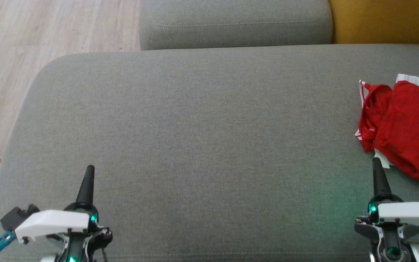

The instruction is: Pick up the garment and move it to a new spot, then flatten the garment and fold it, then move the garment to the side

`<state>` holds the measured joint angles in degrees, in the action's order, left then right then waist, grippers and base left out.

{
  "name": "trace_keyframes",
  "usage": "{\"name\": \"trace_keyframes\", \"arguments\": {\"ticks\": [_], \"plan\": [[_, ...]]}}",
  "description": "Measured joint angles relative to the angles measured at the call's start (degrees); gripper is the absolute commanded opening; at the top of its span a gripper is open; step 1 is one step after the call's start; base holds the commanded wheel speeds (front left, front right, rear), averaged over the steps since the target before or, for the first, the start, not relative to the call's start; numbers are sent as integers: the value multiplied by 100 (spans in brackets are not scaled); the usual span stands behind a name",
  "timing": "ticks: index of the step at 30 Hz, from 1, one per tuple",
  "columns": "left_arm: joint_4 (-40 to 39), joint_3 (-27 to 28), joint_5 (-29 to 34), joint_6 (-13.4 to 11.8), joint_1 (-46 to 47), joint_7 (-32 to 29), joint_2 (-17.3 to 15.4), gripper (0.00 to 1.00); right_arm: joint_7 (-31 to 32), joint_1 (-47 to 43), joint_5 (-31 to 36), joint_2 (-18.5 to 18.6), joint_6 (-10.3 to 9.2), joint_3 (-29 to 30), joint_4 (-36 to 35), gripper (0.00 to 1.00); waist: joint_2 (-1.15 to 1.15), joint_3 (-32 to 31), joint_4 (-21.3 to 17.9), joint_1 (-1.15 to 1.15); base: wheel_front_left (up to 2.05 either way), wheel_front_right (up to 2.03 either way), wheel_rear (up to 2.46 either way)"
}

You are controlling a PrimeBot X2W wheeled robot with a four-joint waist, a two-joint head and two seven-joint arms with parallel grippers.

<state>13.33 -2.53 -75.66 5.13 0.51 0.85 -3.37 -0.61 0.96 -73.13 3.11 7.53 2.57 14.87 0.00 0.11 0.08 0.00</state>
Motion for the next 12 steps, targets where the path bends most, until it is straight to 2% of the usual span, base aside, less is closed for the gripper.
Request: {"name": "trace_keyframes", "arguments": {"ticks": [12], "plan": [[86, 165, -597, 79, 107, -185, 1, 0, 174, 98, -677, 1, 0, 116, 33, 0, 0, 2, -3, 0, 0, 0, 0]]}}
